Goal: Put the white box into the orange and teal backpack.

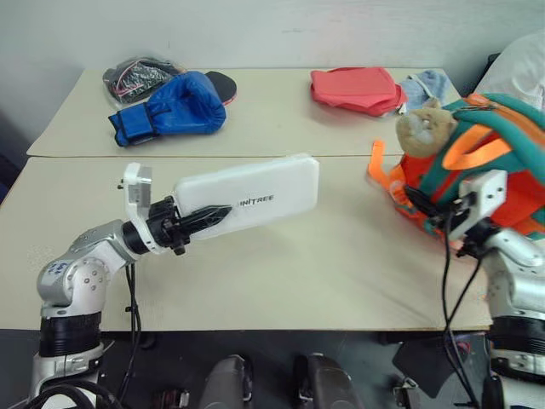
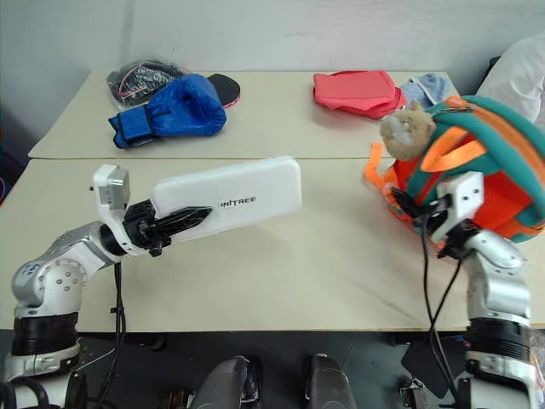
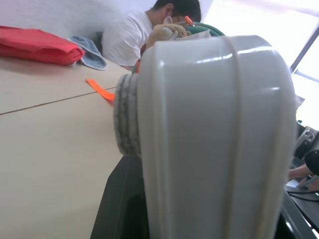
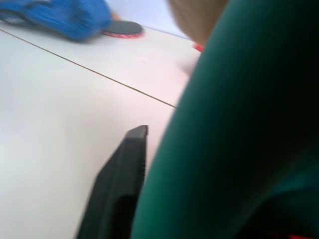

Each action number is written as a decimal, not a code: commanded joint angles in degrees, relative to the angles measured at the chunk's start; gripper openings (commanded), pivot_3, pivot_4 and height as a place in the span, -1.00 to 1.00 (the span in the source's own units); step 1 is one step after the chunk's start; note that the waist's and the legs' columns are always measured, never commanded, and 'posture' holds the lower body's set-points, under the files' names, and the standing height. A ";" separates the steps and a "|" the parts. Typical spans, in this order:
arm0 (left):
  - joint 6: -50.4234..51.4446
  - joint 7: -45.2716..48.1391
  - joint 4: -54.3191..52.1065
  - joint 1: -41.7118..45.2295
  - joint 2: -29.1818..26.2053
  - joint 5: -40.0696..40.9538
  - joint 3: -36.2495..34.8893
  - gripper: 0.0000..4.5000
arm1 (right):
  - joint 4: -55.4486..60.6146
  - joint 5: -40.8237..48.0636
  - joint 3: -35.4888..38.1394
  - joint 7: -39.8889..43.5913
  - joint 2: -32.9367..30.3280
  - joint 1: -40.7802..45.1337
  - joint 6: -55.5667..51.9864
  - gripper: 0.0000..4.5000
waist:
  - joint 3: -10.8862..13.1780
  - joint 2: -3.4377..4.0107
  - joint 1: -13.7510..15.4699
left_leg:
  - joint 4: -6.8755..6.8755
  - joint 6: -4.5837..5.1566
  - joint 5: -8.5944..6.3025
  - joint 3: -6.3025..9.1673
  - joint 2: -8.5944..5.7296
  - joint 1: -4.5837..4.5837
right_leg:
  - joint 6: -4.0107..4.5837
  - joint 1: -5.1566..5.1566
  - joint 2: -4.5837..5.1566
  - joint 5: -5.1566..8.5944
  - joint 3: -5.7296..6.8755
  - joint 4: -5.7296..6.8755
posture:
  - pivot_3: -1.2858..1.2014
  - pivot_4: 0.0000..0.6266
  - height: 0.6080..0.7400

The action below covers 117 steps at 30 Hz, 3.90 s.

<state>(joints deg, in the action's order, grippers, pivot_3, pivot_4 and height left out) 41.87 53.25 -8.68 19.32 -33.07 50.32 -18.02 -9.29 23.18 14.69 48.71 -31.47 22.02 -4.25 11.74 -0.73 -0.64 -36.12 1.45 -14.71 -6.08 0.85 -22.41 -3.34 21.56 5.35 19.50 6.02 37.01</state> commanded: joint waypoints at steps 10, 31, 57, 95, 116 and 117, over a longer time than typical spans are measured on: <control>-3.61 -3.99 2.65 -7.32 -2.36 -0.33 -9.60 -0.45 | 29.68 23.97 -14.65 9.13 3.75 0.37 -26.32 -0.99 | 0.00 -0.01 -0.95 | 0.08 0.02 -0.13 0.08 0.01 -0.03 | 0.00 0.03 0.02 0.00 0.04 -0.07 | 0.03 -0.52 1.00; -7.94 -3.18 -12.61 6.50 -11.17 -3.37 2.92 -0.45 | 26.02 22.97 -7.63 15.84 -13.18 -8.77 -31.50 -0.99 | 0.06 -0.01 0.97 | -0.02 0.12 -0.14 0.25 -0.06 -0.31 | -0.07 0.02 0.05 -0.04 0.17 -0.38 | 0.03 -0.52 1.00; -21.70 9.91 3.23 21.20 -4.79 -12.40 7.37 -0.45 | 31.91 29.59 -3.88 18.85 -20.26 -12.44 -40.83 -0.99 | 0.07 -0.06 2.05 | -0.62 0.35 -0.20 0.45 -0.08 -0.74 | -0.30 0.02 0.06 -0.17 0.37 -0.46 | 0.03 -0.52 1.00; -58.48 11.41 45.72 44.37 1.66 -41.96 21.61 -0.45 | 35.47 48.40 2.67 12.02 -21.64 -10.21 -54.69 -0.99 | 0.08 -0.10 2.32 | -1.10 0.64 -0.37 0.59 -0.09 -0.90 | -0.41 -0.08 0.10 -0.23 0.58 -0.39 | 0.03 -0.52 1.00; -42.74 28.50 42.71 48.10 13.29 -35.66 27.99 -0.45 | 33.02 48.90 2.48 11.88 -23.12 -11.95 -54.68 -0.99 | 0.11 -0.17 2.49 | -1.31 0.74 -0.33 0.67 -0.14 -1.02 | -0.44 -0.07 0.11 -0.25 0.66 -0.25 | 0.03 -0.52 1.00; -39.92 27.76 44.07 49.06 14.74 -36.54 29.05 -0.45 | 32.89 48.45 2.23 12.13 -23.07 -11.75 -54.64 -0.99 | 0.11 -0.17 2.47 | -1.31 0.78 -0.36 0.66 -0.15 -1.02 | -0.46 -0.08 0.12 -0.26 0.64 -0.26 | 0.03 -0.52 1.00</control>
<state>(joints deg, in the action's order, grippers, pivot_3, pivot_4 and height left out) -2.55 81.87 34.96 65.97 -20.32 15.25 8.58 23.90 72.05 17.12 59.98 -53.63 9.96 -59.42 11.86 -0.90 1.83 -37.44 2.27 -15.09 -5.44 0.67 -23.44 -3.82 21.47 5.48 19.23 6.65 36.74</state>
